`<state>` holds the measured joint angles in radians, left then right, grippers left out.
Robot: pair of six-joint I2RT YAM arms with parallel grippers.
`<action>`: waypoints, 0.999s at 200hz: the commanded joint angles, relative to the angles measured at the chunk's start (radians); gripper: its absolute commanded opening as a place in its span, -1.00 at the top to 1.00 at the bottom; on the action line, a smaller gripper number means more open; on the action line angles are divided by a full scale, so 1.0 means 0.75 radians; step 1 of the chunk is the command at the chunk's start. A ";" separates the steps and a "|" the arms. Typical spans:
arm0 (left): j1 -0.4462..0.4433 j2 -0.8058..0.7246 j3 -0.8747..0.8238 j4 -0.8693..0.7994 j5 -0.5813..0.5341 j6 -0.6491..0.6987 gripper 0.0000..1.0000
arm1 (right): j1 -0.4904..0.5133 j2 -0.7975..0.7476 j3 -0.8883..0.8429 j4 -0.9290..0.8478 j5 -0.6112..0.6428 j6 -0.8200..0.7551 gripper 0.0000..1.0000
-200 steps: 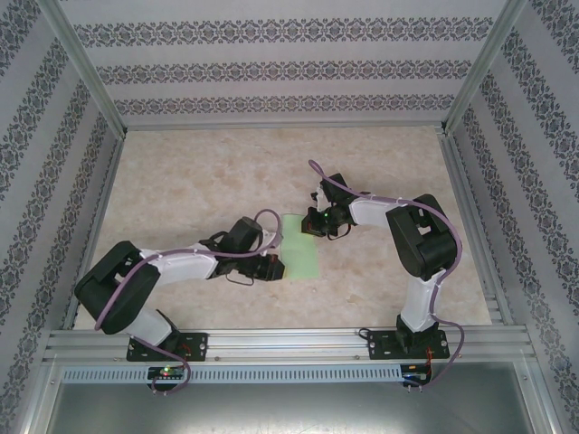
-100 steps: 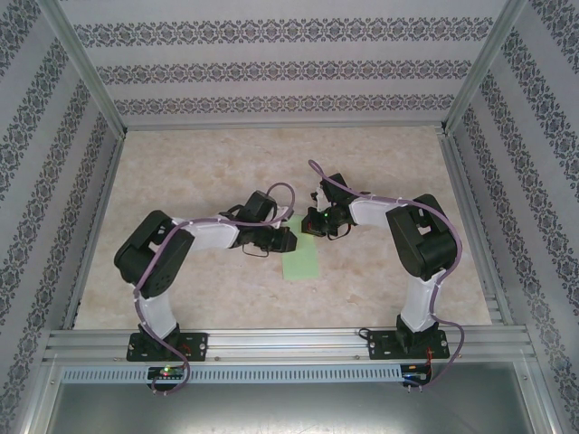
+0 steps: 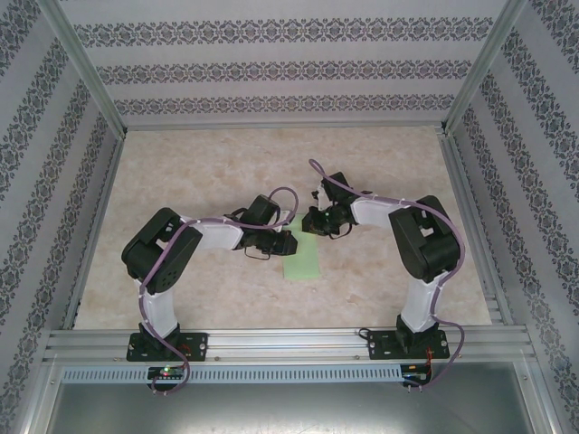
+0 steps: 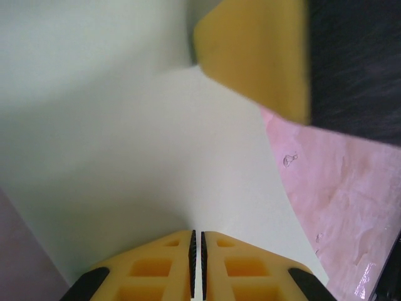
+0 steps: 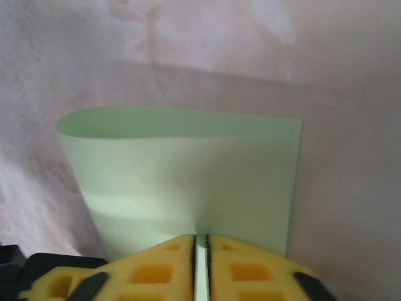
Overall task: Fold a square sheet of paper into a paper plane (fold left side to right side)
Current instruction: Hold the square sheet of paper at the center of the table.
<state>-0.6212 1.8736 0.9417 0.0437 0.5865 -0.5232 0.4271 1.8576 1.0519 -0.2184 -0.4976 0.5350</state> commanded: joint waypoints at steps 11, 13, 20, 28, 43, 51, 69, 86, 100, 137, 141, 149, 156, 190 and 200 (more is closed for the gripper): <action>-0.040 0.028 -0.066 -0.048 -0.073 0.010 0.71 | -0.011 -0.220 0.038 -0.094 0.098 -0.082 0.46; -0.041 0.028 -0.064 -0.049 -0.075 0.010 0.71 | -0.011 -0.230 0.032 -0.101 0.101 -0.081 0.46; -0.043 0.028 -0.064 -0.052 -0.080 0.010 0.71 | -0.010 -0.268 0.002 -0.116 0.105 -0.080 0.46; -0.046 0.026 -0.063 -0.056 -0.083 0.009 0.71 | -0.007 -0.313 -0.047 -0.122 0.102 -0.070 0.50; -0.049 0.019 -0.062 -0.058 -0.086 0.008 0.71 | 0.007 -0.407 -0.161 -0.118 0.091 -0.036 0.67; -0.051 0.017 -0.062 -0.062 -0.088 0.011 0.71 | 0.025 -0.448 -0.215 -0.108 0.079 -0.015 0.75; -0.053 0.008 -0.060 -0.078 -0.092 0.018 0.71 | 0.078 -0.498 -0.344 -0.081 0.030 0.042 0.90; -0.053 -0.001 -0.058 -0.090 -0.096 0.023 0.71 | 0.117 -0.499 -0.414 -0.066 0.017 0.081 0.93; -0.053 -0.011 -0.055 -0.097 -0.103 0.025 0.71 | 0.141 -0.480 -0.456 -0.049 0.039 0.093 0.94; -0.053 -0.027 -0.046 -0.106 -0.105 0.029 0.71 | 0.155 -0.390 -0.486 -0.034 0.074 0.091 0.95; -0.053 -0.027 -0.043 -0.108 -0.106 0.029 0.71 | 0.157 -0.382 -0.488 -0.034 0.078 0.091 0.95; -0.053 -0.031 -0.037 -0.112 -0.103 0.029 0.71 | 0.158 -0.370 -0.490 -0.035 0.084 0.089 0.95; -0.053 -0.034 -0.029 -0.117 -0.099 0.031 0.71 | 0.159 -0.361 -0.488 -0.041 0.090 0.086 0.96; -0.052 -0.063 0.025 -0.154 -0.094 0.041 0.68 | 0.161 -0.330 -0.483 -0.116 0.147 0.058 0.96; -0.050 -0.070 0.044 -0.161 -0.094 0.043 0.65 | 0.161 -0.325 -0.480 -0.133 0.160 0.050 0.97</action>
<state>-0.6434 1.8523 0.9409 0.0166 0.5385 -0.5220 0.5396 1.5745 0.6983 -0.2516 -0.4572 0.5919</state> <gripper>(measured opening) 0.162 0.053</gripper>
